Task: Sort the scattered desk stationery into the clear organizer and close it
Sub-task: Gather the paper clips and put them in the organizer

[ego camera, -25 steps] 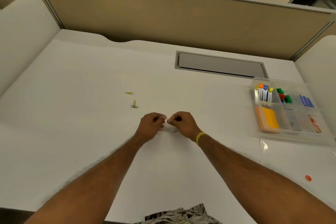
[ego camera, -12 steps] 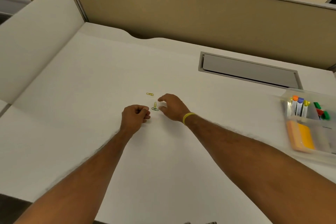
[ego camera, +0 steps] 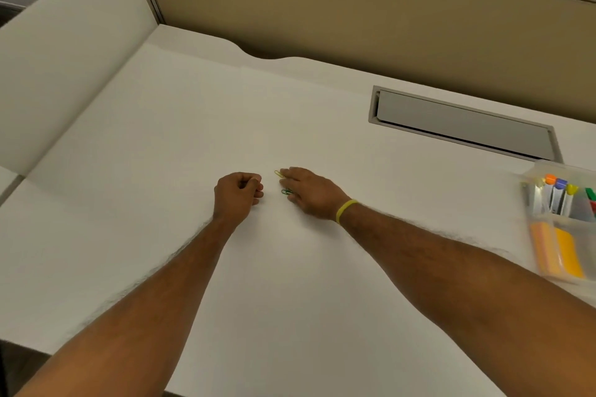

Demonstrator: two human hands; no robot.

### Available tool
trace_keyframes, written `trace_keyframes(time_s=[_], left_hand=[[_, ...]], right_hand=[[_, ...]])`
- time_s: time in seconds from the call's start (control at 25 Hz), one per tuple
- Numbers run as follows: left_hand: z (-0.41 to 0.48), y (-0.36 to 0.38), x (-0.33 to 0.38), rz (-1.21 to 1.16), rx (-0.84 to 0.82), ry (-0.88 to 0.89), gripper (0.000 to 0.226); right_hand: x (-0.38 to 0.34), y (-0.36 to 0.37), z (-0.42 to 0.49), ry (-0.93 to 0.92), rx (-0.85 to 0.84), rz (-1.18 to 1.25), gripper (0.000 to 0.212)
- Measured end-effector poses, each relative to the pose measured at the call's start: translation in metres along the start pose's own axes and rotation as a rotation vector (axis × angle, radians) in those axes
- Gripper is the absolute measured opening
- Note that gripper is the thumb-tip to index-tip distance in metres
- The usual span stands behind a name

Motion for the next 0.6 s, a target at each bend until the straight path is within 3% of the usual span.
trace_keyframes(time_s=[0.2,0.4,0.6], left_hand=[[-0.003,0.007,0.002,0.022,0.000,0.009,0.015],[-0.003,0.011,0.001,0.196,-0.078,0.077,0.010],[0.003,0.024,0.008,0.656,-0.320,0.274,0.009]], right_hand=[[-0.005,0.003,-0.015,-0.096,0.145,-0.098,0.019],[-0.009,-0.006,-0.008,-0.047,0.099,-0.055,0.014],[0.001,-0.019,-0.001,0.001,-0.095,0.019,0.011]])
Point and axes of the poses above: each hand's wrist, its own z-axis towards the middle knuckle, its own y-axis out of the palm, x = y × z, the point moved 3 cm from there along z, towards the middle knuckle, and after that the axes turned 2 degrees about -z, right-handed, at the moved point
